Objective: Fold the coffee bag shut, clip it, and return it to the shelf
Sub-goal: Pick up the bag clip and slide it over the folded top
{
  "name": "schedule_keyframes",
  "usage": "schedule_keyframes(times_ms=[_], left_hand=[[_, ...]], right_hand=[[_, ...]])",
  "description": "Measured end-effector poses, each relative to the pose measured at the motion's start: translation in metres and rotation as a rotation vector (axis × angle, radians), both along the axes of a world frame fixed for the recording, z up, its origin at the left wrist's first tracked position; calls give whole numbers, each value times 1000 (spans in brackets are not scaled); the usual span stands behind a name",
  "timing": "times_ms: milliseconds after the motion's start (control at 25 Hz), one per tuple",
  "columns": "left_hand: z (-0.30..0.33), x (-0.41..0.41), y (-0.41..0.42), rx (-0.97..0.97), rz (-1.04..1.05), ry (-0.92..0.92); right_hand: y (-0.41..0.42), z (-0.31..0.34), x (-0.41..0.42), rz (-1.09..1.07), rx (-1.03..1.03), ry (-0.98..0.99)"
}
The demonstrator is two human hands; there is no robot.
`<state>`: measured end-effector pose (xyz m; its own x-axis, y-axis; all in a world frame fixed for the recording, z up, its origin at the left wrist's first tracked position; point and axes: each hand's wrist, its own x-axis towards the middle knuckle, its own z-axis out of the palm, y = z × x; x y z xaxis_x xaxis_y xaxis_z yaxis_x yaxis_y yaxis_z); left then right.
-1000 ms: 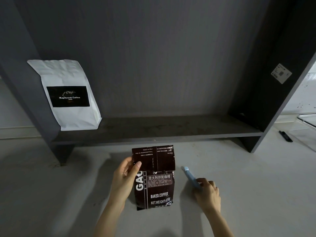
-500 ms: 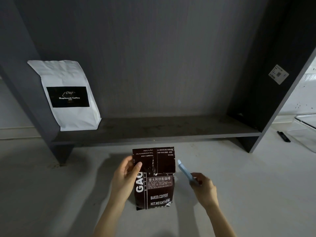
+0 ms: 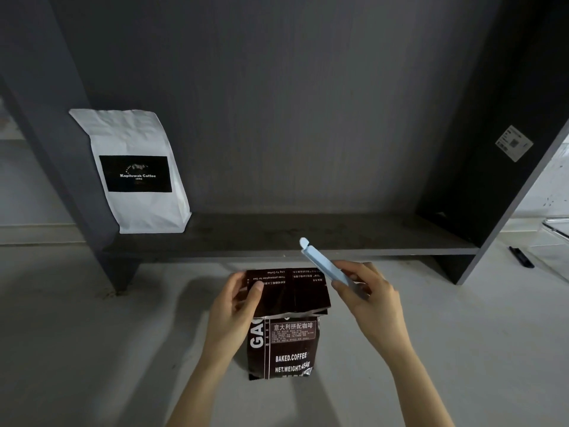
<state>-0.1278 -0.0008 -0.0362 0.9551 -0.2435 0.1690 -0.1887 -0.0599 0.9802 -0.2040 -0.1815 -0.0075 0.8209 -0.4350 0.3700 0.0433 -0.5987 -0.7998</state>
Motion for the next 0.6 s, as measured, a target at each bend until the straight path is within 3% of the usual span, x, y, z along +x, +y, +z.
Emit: schedule_keyframes(times_ms=[200,400,600], left_hand=[[6,-3,-6,69,-10,-113],[9,-3,-14,123,29,-164],[8,-5,-14,-22,57,-33]], right_hand=[[0,-5,1,84,-176,-28],[10,-18,5,124,-171,-29],[14,-23,6,83,-278,-112]])
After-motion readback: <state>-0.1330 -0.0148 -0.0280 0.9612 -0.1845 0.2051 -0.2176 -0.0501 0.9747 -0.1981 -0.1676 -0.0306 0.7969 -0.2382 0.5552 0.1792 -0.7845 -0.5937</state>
